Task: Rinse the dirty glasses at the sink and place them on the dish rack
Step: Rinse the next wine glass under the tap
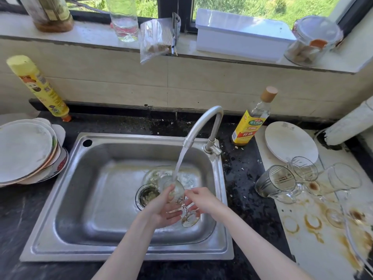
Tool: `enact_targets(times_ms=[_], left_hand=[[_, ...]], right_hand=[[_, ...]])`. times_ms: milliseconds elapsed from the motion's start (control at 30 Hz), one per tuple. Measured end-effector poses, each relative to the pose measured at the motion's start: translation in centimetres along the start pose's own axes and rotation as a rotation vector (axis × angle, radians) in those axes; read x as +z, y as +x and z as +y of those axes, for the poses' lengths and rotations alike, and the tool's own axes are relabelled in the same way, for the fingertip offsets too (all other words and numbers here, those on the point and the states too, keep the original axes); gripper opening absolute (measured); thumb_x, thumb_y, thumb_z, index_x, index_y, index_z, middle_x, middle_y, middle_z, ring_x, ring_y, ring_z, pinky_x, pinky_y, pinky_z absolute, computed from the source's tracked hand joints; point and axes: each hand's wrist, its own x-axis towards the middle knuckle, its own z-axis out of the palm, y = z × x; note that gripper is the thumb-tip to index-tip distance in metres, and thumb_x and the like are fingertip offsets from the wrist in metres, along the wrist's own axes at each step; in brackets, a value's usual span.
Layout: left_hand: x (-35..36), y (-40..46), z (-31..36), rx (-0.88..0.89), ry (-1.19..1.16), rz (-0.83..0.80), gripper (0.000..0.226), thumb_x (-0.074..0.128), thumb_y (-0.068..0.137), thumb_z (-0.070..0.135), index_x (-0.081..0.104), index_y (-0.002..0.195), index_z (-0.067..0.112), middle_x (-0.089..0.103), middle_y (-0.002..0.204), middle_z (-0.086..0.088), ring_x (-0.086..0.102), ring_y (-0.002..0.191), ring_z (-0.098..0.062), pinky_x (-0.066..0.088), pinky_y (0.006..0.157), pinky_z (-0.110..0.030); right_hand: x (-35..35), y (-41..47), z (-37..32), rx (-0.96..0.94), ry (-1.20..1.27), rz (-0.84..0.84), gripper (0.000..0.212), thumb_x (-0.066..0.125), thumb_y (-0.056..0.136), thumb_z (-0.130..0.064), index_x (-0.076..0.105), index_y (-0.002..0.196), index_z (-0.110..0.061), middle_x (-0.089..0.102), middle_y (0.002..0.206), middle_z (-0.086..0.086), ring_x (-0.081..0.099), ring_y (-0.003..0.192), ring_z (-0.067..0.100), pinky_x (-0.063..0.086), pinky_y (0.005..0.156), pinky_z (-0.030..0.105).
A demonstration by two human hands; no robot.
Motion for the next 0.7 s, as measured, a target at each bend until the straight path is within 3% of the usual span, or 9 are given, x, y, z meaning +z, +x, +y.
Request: enact_targets(times_ms=[167,300,467,633,700], left_hand=[[0.6,-0.6,0.7,0.241,0.048,0.042,0.058,0.064,0.079,0.050,0.057,0.121,0.011,0.066,0.096,-0.006,0.057,0.090,-0.018,0.044,0.074,-0.030],[0.9,-1.7,2.5,0.484,0.096,0.049,0.076,0.074,0.058,0.054,0.053,0.121,0.016,0.063,0.116,-0.007,0.061,0.102,-0.022,0.048,0.082,-0.032],[1.6,-2.8,3.3,0.681,0.248,0.126,0.072,0.075,0.066,0.047,0.046,0.127,0.022,0.061,0.118,-0.005,0.060,0.108,-0.020,0.048,0.096,-0.039],[1.9,-3.0,2.2,0.779,0.283,0.112,0.051,0.068,0.083,0.026,0.043,0.129,0.023,0.066,0.110,-0.001,0.063,0.095,-0.010,0.048,0.067,-0.016],[1.6,-3.1,2.2,0.799,0.324,0.103,0.045,0.066,0.085,0.023,0.046,0.126,0.022,0.066,0.104,0.004,0.063,0.093,-0.005,0.046,0.062,-0.008]], right_hand=[[0.2,0.4,-0.9,-0.073,0.046,0.032,0.027,0.045,0.098,-0.029,0.058,0.115,-0.011,0.064,0.090,0.002,0.061,0.068,0.014,0.045,0.053,0.019],[0.1,0.8,-2.2,-0.147,0.237,0.041,0.027,0.046,0.099,-0.028,0.054,0.120,-0.014,0.062,0.089,0.002,0.061,0.070,0.014,0.050,0.062,0.022],[0.7,1.6,-2.4,-0.233,0.425,0.043,0.032,0.043,0.097,-0.040,0.059,0.114,-0.018,0.062,0.090,0.005,0.063,0.080,0.019,0.051,0.079,0.031],[1.4,1.9,-1.3,-0.265,0.493,0.051,0.040,0.036,0.100,-0.041,0.061,0.117,-0.015,0.067,0.094,0.009,0.062,0.084,0.020,0.049,0.084,0.034],[1.4,2.0,-0.8,-0.236,0.527,0.063,0.044,0.032,0.101,-0.042,0.062,0.117,-0.015,0.068,0.099,0.011,0.063,0.085,0.020,0.049,0.088,0.037]])
